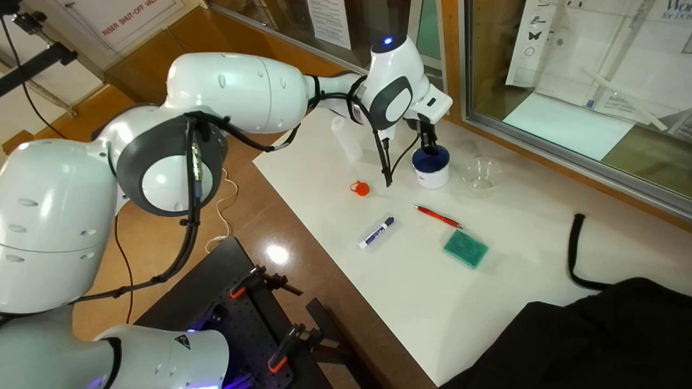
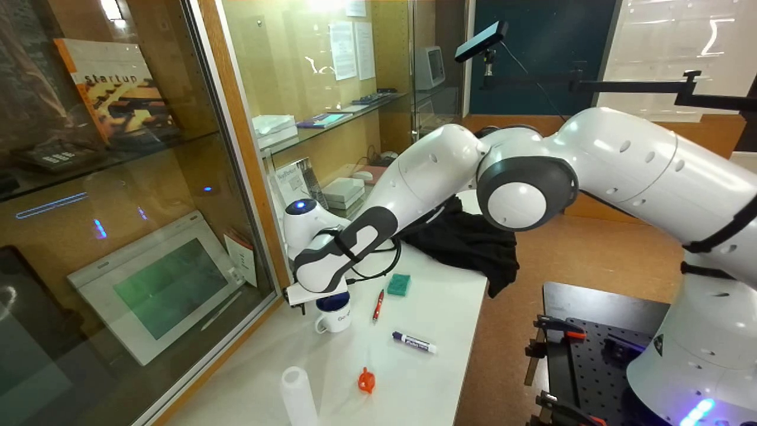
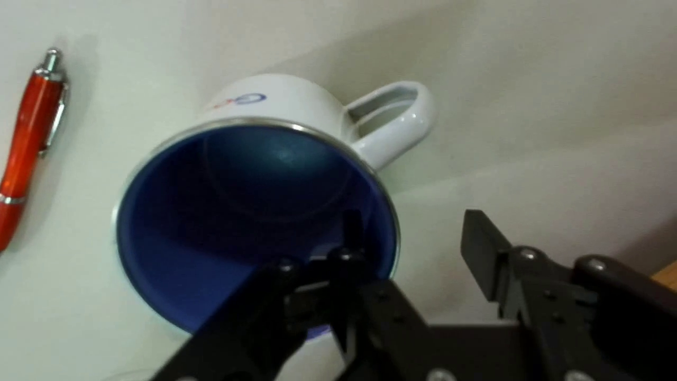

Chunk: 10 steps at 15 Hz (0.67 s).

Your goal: Pick up the cup and put it on the left side of the table

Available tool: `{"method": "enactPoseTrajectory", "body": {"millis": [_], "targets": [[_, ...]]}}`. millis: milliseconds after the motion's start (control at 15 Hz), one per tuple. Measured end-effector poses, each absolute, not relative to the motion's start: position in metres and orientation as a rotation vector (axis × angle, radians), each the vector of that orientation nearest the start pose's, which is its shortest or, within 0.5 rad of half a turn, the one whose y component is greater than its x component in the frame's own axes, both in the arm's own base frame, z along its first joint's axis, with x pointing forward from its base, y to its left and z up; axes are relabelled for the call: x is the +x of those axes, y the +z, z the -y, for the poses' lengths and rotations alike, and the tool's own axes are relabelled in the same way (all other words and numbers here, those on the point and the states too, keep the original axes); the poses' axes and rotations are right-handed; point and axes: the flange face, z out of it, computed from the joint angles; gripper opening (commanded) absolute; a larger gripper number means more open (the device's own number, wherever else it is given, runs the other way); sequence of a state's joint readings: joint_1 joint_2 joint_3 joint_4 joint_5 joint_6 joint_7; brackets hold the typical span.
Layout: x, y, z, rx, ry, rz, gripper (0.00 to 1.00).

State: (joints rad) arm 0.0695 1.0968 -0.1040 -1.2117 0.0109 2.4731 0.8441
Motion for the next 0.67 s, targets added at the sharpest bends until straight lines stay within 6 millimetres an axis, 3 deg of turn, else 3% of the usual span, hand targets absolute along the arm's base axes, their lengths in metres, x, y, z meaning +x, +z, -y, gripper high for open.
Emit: {"method": "enactPoseTrajectory", "body": {"millis": [200, 667], "targets": [[0.7658, 0.1193, 0.0050, -2.859, -0.299, -1.263, 0.01], [0.7710, 0.1278, 0.0068, -2.851, -0.320, -1.264, 0.01]]}}
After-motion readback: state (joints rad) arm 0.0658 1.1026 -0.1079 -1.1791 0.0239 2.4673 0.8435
